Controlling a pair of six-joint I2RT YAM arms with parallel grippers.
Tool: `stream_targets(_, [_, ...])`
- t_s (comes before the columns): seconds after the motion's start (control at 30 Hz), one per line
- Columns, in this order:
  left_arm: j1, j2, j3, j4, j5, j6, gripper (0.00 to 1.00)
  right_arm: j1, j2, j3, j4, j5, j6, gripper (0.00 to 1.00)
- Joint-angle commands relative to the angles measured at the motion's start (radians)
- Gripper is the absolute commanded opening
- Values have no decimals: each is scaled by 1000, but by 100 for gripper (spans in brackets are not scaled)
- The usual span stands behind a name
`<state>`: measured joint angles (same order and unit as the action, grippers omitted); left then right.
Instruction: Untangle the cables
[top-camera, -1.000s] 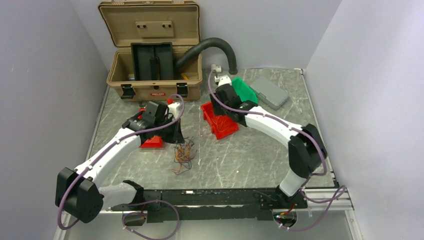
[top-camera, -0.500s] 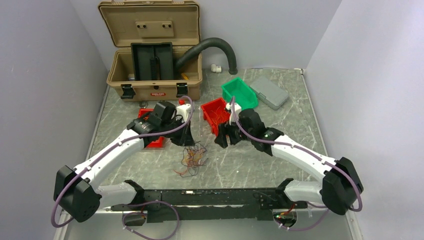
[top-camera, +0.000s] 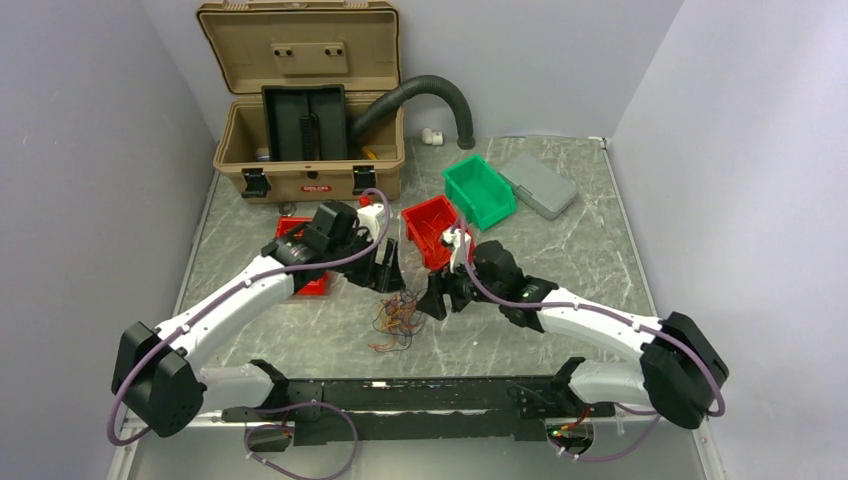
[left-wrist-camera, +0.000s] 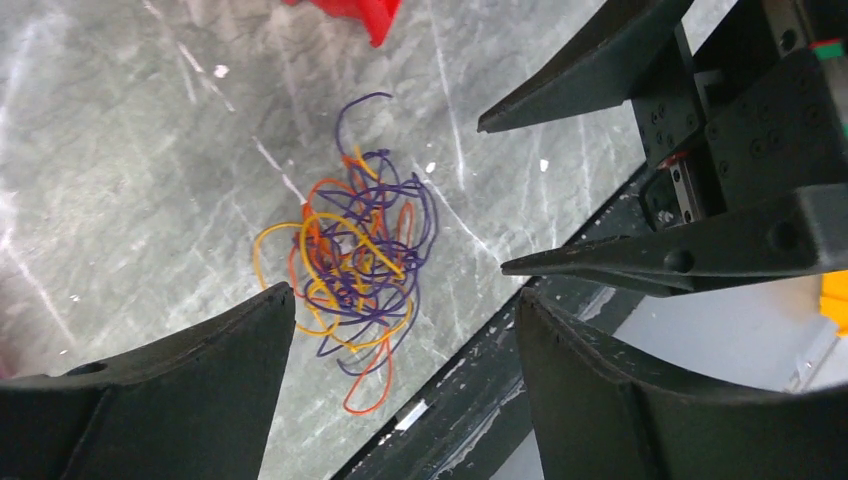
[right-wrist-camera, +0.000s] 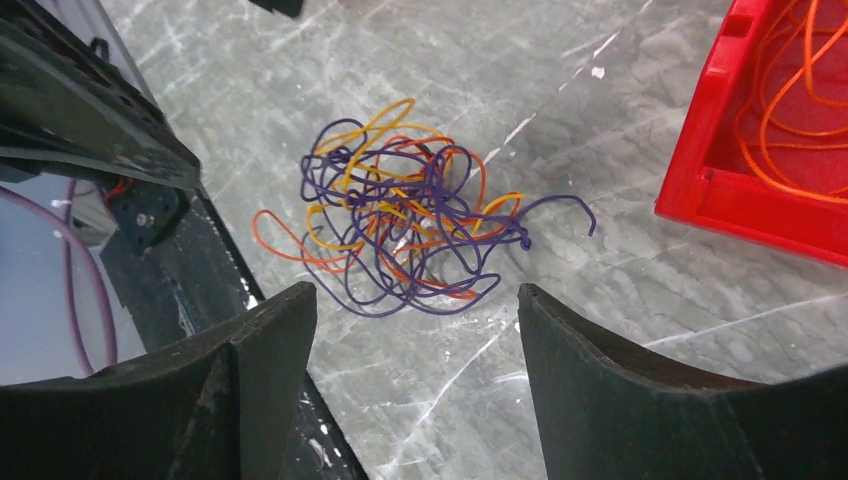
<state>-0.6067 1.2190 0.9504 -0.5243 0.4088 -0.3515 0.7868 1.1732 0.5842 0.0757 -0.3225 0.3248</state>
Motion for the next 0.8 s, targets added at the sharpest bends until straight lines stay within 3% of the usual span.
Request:
stream_targets(0.0, [-5,-44,3,-36,-120,-6,83,21,70,46,89,43,-15,75])
stream_targets(0.2, [-4,-46,-29,-68,-167,-20,79,41,175,90,101,84,-41,68])
stream_targets(0.4, [-2,-16,-50,-41,-126,-42,72,64,259,119,149,97,-41,60])
stream_targets(0.47, [-1,2,-44,-33,-103,-42,70,69,285,138,149,118,-34,49])
stream_targets(0.53, [0,22,-33,-28,-101,-45,69,76,285,140,153,127,-30,22])
stream_targets(0.6, [4,50,-17,-29,-106,-49,67,82,248,109,174,150,-16,3])
stream_targets(0.77, [18,116,14,-15,-81,-61,63,82,105,0,191,204,10,0])
